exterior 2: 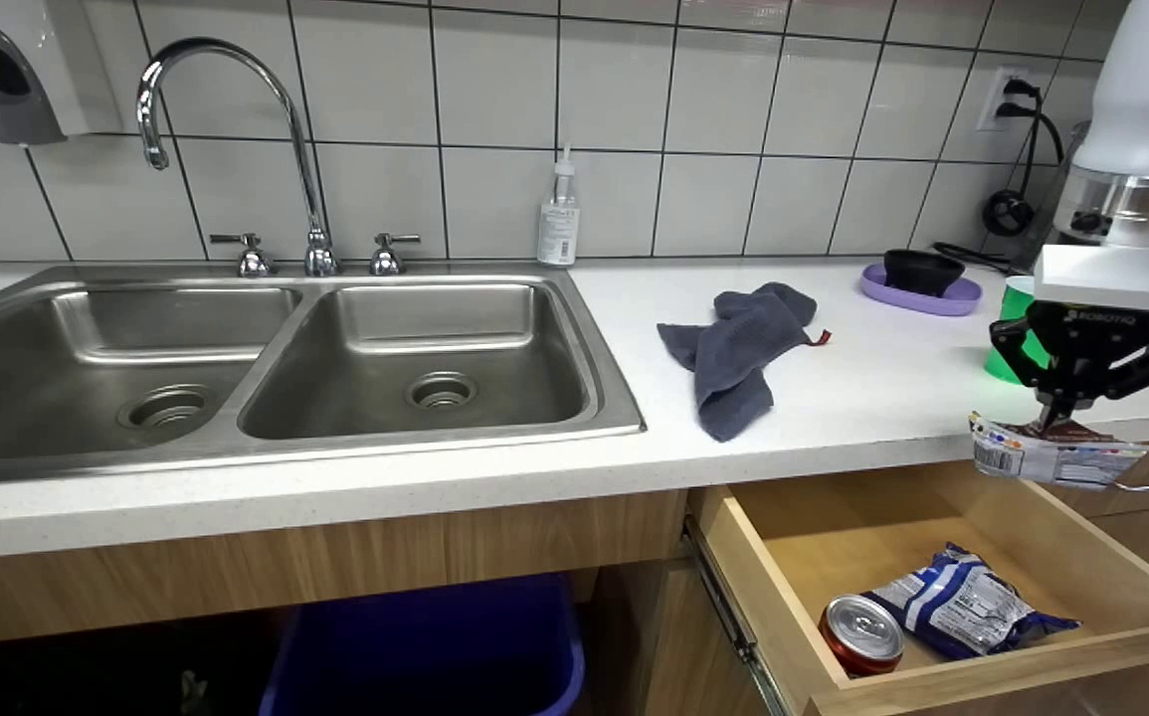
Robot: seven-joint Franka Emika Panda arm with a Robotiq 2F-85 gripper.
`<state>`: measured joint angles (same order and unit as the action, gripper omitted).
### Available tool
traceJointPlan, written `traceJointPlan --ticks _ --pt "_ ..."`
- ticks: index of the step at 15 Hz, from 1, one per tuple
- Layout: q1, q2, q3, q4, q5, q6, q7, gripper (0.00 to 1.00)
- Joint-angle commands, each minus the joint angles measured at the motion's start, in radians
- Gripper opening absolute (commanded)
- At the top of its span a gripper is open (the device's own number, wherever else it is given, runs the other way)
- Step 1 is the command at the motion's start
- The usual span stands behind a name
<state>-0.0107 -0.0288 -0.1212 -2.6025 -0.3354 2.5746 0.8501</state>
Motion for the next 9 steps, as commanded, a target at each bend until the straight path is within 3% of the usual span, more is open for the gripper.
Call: traceJointPlan --ticks 1,9 --pt "-0.027 -0.018 0.030 -0.022 -0.026 -0.034 0.022 0.00" --pt "-0.030 0.071 0.016 -0.019 -0.120 0.037 0.124 0.00"
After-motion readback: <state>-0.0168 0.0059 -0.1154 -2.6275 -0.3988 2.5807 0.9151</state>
